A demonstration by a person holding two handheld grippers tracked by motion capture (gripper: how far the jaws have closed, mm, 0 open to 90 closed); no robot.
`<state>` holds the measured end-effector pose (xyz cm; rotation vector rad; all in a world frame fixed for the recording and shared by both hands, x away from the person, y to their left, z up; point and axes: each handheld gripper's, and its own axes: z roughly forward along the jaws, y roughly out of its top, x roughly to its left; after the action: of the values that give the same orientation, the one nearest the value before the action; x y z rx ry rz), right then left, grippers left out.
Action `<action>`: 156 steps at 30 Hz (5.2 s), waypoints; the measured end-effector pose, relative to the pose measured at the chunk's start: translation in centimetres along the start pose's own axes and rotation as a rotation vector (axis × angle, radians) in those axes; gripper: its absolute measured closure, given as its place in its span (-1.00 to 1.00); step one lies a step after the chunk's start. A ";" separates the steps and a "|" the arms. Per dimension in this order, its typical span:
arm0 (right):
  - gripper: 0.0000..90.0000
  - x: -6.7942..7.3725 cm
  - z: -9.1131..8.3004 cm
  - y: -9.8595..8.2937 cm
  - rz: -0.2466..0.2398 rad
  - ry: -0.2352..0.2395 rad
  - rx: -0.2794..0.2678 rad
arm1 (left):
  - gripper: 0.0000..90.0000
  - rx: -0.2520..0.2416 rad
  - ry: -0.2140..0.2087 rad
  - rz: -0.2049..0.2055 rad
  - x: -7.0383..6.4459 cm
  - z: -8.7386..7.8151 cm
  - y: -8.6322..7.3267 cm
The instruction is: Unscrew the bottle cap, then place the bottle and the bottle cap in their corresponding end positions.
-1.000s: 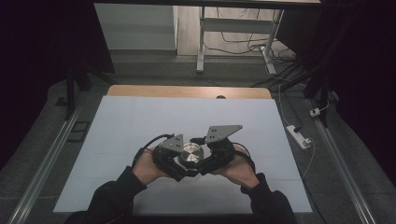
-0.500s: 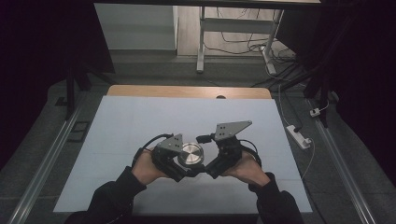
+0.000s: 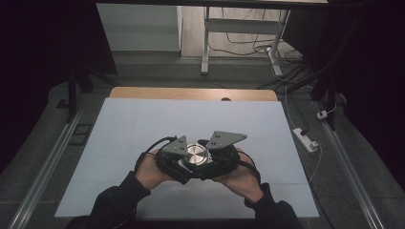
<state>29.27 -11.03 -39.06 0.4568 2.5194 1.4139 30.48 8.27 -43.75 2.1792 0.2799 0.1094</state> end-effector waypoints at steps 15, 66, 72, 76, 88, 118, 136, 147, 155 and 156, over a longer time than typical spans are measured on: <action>-0.90 -2.0 -1.6 -0.9 -0.107 0.415 -0.068 | -0.66 -0.020 -0.171 0.101 -1.0 0.2 0.4; -0.59 0.4 -0.4 -0.1 -0.027 0.010 0.005 | -0.66 -0.001 0.018 0.026 -1.0 -0.1 0.7; -0.59 -0.4 -1.5 -0.3 -0.079 0.273 -0.003 | -0.66 -0.060 -0.226 0.122 -1.3 -0.3 0.5; -0.60 -1.0 -1.7 -0.9 -0.123 0.481 -0.038 | -0.66 -0.066 -0.311 0.191 -2.0 0.1 0.5; -0.76 -0.2 -2.5 0.4 -0.004 0.081 -0.068 | -0.66 -0.010 0.040 -0.012 -0.5 0.2 0.1; -0.57 -0.4 -1.8 -0.2 -0.005 0.101 -0.035 | -0.66 0.006 -0.047 0.056 -0.3 0.2 -0.3; -0.57 -0.5 -2.5 -0.9 0.003 0.067 -0.025 | -0.66 -0.006 0.051 -0.022 1.5 -0.7 -1.4; -0.57 0.0 -2.6 -1.6 0.010 0.076 -0.030 | -0.66 -0.007 0.101 -0.055 2.4 -1.1 -1.8; -0.57 0.3 -2.4 -2.1 0.011 0.078 -0.033 | -0.66 -0.013 0.125 -0.068 2.8 -1.2 -1.9; -0.57 0.4 -2.4 -2.2 0.011 0.078 -0.032 | -0.66 -0.013 0.128 -0.068 2.9 -1.2 -1.9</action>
<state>27.74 -13.79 -39.72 0.4175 2.5544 1.5019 32.73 10.95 -44.67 2.1512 0.4244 0.2127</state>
